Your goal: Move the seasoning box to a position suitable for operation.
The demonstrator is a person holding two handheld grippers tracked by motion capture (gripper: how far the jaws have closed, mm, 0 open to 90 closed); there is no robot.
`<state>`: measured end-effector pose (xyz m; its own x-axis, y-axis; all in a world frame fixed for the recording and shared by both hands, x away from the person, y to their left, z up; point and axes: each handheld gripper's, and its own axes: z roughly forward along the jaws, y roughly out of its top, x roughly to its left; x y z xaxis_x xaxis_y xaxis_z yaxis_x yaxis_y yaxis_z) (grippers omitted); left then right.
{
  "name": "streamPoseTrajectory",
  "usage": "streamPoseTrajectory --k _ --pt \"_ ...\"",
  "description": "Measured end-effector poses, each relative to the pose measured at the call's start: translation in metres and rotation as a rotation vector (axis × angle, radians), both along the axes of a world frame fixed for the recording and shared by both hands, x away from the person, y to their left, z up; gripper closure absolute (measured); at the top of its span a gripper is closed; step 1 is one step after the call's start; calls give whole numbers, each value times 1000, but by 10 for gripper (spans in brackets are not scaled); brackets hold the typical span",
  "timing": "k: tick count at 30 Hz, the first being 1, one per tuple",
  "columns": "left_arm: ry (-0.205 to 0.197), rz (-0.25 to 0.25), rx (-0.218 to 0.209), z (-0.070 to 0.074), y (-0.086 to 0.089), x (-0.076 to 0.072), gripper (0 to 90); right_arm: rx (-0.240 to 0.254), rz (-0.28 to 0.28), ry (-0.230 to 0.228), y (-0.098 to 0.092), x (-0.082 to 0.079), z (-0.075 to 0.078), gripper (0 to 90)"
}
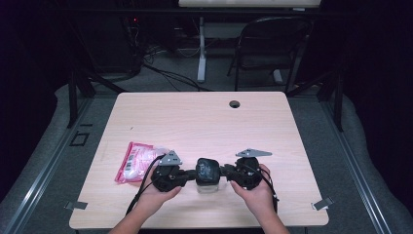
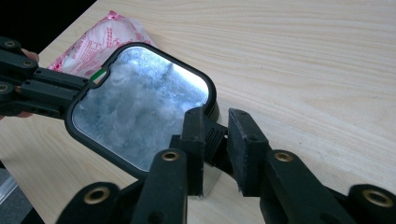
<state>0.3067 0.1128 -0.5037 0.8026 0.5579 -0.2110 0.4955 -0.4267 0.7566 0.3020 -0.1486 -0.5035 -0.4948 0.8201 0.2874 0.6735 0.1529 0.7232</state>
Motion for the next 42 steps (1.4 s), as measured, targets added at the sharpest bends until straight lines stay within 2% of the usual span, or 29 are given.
streamPoseTrajectory --k 4,6,9,12,13,18,22,26,28,31,32,39,42 --pt "-1 -4 -4 3 -2 1 829 -1 45 -13 -1 -4 4 671" --pt "2 -8 -1 4 -3 2 814 -27 65 -26 0 -8 8 634" --pt "1 -14 1 5 -5 3 806 -33 76 -28 2 -11 9 599" --pt "-8 -14 3 7 -8 2 783 -53 118 -18 6 -15 10 551" --pt "-10 -16 4 8 -8 2 772 -78 132 -16 7 -17 11 538" --pt "-16 -1 1 9 -10 4 635 -115 186 -58 15 -25 12 478" --pt "-22 19 10 8 -12 4 590 -136 184 -84 20 -28 12 453" --pt "-30 23 18 7 -13 3 558 -193 184 -124 26 -29 9 444" --pt "-32 24 26 6 -13 3 539 -212 185 -124 28 -29 7 440" --pt "-33 35 44 2 -14 3 535 -206 176 -131 31 -28 4 442" --pt "-17 23 39 0 -14 4 535 -211 173 -128 31 -28 4 443" --pt "-12 13 62 -6 -16 4 520 -205 169 -123 31 -27 4 442" --pt "-4 8 53 -7 -15 6 501 -194 166 -119 30 -27 3 443"
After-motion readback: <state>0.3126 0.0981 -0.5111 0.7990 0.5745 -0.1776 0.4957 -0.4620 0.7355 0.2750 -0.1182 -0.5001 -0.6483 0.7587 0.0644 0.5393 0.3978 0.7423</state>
